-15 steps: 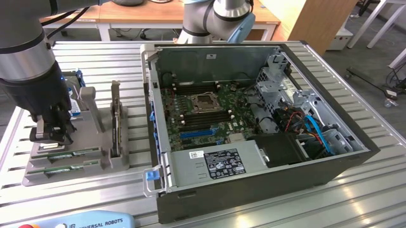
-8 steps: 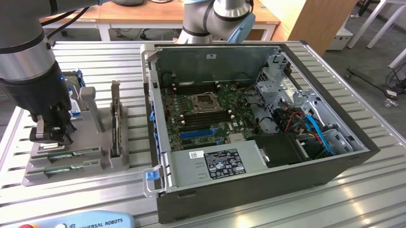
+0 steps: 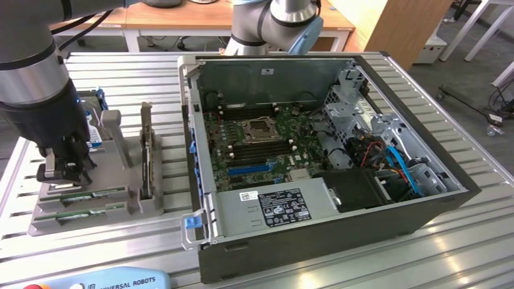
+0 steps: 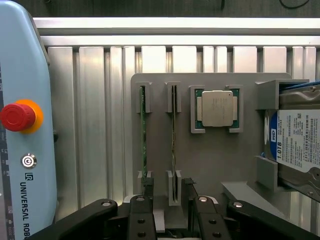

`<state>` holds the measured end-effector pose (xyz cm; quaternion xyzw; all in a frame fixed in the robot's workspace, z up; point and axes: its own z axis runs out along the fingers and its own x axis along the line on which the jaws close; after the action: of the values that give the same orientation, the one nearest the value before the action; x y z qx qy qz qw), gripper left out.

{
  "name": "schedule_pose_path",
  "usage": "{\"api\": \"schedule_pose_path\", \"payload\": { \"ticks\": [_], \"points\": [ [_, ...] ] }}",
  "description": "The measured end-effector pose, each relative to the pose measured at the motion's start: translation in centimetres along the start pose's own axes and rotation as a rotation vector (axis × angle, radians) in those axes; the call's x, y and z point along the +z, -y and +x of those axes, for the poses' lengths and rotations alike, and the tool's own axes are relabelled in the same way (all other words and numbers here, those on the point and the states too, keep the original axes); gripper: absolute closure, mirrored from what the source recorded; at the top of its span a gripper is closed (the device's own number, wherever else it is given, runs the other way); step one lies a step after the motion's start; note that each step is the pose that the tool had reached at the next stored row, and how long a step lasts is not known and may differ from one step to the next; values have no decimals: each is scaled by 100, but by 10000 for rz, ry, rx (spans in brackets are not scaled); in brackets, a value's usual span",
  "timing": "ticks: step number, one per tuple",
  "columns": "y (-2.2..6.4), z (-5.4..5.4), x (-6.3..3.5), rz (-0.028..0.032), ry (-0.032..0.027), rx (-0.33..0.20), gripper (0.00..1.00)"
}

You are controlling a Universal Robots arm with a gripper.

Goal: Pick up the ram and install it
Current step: 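Pick up the ram and move it above insertion slot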

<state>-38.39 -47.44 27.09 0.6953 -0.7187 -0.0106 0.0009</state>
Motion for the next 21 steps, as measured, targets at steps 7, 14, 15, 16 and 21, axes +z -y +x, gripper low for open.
{"api": "schedule_pose_path", "payload": {
  "ticks": [7,14,15,16,21],
  "points": [
    [2,92,105,0,0,0,64],
    [4,98,187,-1,-2,0,64],
    [4,100,187,-1,-1,0,64],
    [6,107,190,2,2,-3,64],
    [5,164,197,1,3,0,64]
  ]
}}
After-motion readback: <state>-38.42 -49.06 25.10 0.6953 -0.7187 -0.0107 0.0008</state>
